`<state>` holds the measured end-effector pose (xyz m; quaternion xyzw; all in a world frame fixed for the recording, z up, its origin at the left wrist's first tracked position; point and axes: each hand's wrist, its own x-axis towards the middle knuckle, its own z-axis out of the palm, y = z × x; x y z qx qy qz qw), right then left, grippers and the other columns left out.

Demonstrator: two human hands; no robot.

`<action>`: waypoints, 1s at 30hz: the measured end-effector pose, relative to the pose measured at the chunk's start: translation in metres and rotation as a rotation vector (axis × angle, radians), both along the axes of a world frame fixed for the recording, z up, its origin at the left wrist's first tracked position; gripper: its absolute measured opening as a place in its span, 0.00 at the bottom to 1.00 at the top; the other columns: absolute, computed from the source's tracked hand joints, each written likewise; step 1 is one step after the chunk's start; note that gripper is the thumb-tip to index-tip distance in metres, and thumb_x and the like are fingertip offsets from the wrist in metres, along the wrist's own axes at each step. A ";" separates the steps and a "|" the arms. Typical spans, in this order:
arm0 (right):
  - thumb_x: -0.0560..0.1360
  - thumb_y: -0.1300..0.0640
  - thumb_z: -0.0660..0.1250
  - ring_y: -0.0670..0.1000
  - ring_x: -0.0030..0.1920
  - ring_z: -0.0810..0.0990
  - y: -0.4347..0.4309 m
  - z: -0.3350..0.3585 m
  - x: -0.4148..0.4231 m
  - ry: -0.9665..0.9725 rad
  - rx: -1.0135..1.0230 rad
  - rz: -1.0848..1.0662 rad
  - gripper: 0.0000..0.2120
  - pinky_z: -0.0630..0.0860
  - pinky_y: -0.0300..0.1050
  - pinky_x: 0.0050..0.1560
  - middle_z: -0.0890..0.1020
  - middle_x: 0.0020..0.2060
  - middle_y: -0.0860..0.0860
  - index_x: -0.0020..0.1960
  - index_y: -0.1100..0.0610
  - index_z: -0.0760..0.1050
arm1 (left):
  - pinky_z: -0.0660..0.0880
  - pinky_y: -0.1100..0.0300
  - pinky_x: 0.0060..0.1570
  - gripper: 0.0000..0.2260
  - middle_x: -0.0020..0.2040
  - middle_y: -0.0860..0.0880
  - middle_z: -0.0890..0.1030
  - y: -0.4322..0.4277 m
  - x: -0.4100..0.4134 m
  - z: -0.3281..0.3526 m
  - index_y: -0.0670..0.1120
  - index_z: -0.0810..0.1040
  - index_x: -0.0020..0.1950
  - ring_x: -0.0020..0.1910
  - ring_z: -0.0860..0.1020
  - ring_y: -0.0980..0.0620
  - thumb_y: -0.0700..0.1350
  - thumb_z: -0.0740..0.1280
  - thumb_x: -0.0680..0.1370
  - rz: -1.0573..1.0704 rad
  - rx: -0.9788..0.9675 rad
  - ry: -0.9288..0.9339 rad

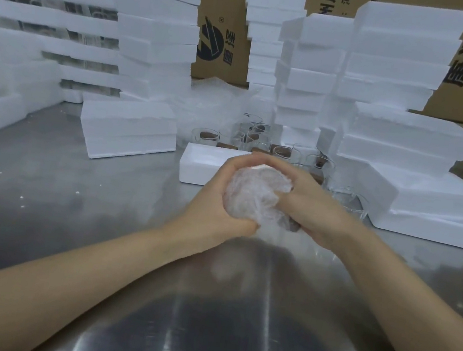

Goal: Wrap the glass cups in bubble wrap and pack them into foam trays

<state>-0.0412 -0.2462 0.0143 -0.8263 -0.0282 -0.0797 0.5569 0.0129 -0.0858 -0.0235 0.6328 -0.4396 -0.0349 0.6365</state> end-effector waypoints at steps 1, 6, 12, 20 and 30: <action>0.71 0.72 0.59 0.47 0.23 0.68 0.003 -0.003 0.002 -0.053 0.022 -0.057 0.27 0.59 0.36 0.23 0.79 0.31 0.47 0.60 0.48 0.78 | 0.74 0.61 0.59 0.40 0.70 0.58 0.68 -0.001 -0.001 -0.001 0.60 0.61 0.70 0.67 0.71 0.59 0.34 0.71 0.65 0.011 0.006 0.020; 0.68 0.78 0.59 0.36 0.38 0.78 0.023 -0.019 0.008 -0.277 0.044 -0.268 0.23 0.72 0.27 0.34 0.80 0.42 0.46 0.54 0.57 0.78 | 0.68 0.56 0.68 0.54 0.70 0.57 0.69 -0.009 -0.003 -0.005 0.60 0.37 0.76 0.67 0.72 0.58 0.54 0.74 0.65 -0.028 0.082 0.397; 0.74 0.56 0.67 0.33 0.40 0.78 0.037 -0.031 0.006 -0.208 0.062 -0.101 0.25 0.73 0.29 0.39 0.78 0.52 0.47 0.70 0.49 0.68 | 0.72 0.40 0.63 0.12 0.57 0.39 0.82 -0.002 0.008 0.007 0.39 0.75 0.63 0.57 0.80 0.40 0.42 0.60 0.82 0.225 -0.053 0.441; 0.77 0.57 0.62 0.42 0.45 0.80 0.041 -0.031 0.005 -0.293 -0.111 -0.196 0.17 0.78 0.43 0.48 0.80 0.51 0.47 0.65 0.47 0.69 | 0.77 0.63 0.53 0.14 0.52 0.55 0.83 -0.002 0.008 0.006 0.54 0.76 0.60 0.52 0.80 0.58 0.39 0.63 0.78 0.476 0.048 0.222; 0.74 0.65 0.63 0.39 0.46 0.80 0.034 -0.025 0.004 -0.335 -0.023 -0.271 0.20 0.76 0.32 0.43 0.79 0.50 0.43 0.62 0.47 0.70 | 0.73 0.46 0.63 0.19 0.57 0.50 0.82 -0.015 -0.004 -0.004 0.51 0.75 0.64 0.58 0.80 0.50 0.55 0.59 0.76 0.230 -0.008 0.383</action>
